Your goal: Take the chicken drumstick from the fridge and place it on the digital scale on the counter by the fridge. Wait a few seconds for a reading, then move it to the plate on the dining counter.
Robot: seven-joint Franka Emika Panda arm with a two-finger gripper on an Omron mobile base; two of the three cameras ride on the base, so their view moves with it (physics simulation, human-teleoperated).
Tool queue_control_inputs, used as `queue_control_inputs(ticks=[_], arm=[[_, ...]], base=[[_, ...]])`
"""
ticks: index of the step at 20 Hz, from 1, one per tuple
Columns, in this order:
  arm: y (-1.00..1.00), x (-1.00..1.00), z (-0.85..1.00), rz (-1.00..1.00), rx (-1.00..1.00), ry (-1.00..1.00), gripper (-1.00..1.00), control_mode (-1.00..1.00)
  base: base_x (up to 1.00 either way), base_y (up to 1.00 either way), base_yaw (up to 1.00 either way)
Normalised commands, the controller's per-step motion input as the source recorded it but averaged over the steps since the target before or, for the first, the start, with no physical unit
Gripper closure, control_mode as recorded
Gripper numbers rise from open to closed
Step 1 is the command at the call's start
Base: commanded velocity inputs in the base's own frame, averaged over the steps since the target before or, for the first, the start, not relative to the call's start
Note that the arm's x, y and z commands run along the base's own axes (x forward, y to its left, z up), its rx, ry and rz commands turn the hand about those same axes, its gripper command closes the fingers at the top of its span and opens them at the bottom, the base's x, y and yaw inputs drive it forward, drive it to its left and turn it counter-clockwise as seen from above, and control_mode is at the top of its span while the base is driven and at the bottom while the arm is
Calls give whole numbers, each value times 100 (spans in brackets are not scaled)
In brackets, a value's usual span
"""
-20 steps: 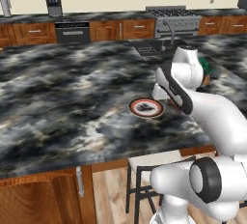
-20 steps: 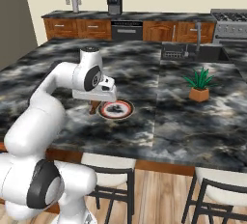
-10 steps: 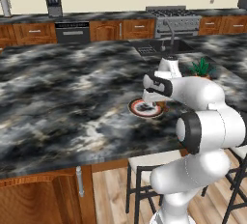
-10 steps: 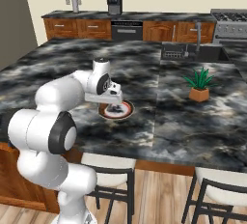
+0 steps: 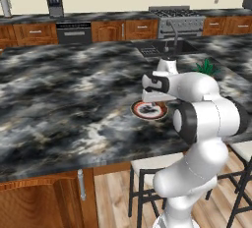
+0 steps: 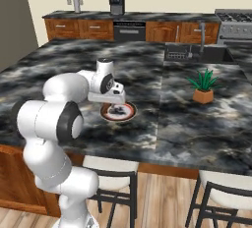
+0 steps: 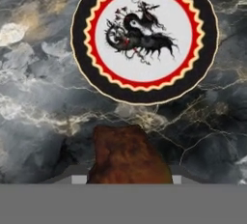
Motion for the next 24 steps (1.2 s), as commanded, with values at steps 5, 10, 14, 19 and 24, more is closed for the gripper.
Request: queue_control_inputs(ticks=[5, 10, 14, 19, 24], arm=[[-18, 45, -6, 0, 0, 3, 100, -100], [-2, 21, -51, 0, 0, 0, 100, -100], [0, 5, -54, 0, 0, 0, 100, -100], [0, 2, -39, 0, 0, 0, 100, -100], [0, 12, -14, 0, 0, 0, 100, -100]], base=[[0, 0, 0], [0, 0, 0], [0, 0, 0], [0, 0, 0], [0, 0, 0]])
